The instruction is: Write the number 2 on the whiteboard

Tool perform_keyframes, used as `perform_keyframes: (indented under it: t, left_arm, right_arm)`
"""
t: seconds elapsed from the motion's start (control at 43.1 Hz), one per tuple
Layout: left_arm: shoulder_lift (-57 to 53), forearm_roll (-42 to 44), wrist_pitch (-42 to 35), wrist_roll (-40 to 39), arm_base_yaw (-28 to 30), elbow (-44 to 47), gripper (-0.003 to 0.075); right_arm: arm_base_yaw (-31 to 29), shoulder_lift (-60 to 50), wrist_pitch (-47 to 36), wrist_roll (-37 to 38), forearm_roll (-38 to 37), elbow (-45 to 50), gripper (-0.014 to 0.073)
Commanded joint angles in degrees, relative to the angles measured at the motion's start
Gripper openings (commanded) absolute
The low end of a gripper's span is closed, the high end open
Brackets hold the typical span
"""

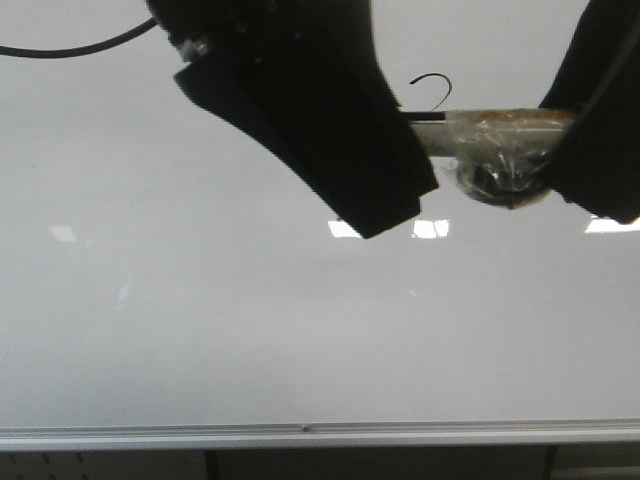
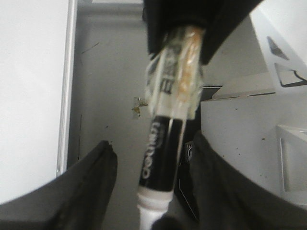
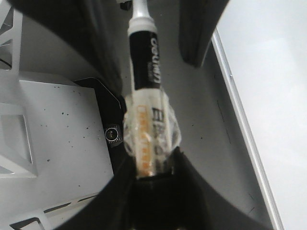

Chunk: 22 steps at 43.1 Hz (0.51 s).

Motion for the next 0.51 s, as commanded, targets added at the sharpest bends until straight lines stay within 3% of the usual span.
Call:
perform_keyframes:
  t: [0.0, 0.209, 0.487]
  left_arm:
    - [-1.73, -4.19, -1.77, 2.13, -0.07, -1.89, 0.0358]
    - [-1.84, -3.1, -1.67, 2.13, 0.04, -1.89, 0.0312]
    - [-1.84, -2.94, -1.57, 2.13, 0.04, -1.89, 0.0048]
  right_arm:
    - [0.14, -1.24, -1.83, -0.7, 2.26, -1.8, 0.0003]
    - [0.14, -1.25, -1.78, -0.7, 2.26, -1.8, 0.0003]
    - [0.14, -1.25, -1.73, -0.7, 2.26, -1.8, 0.0006]
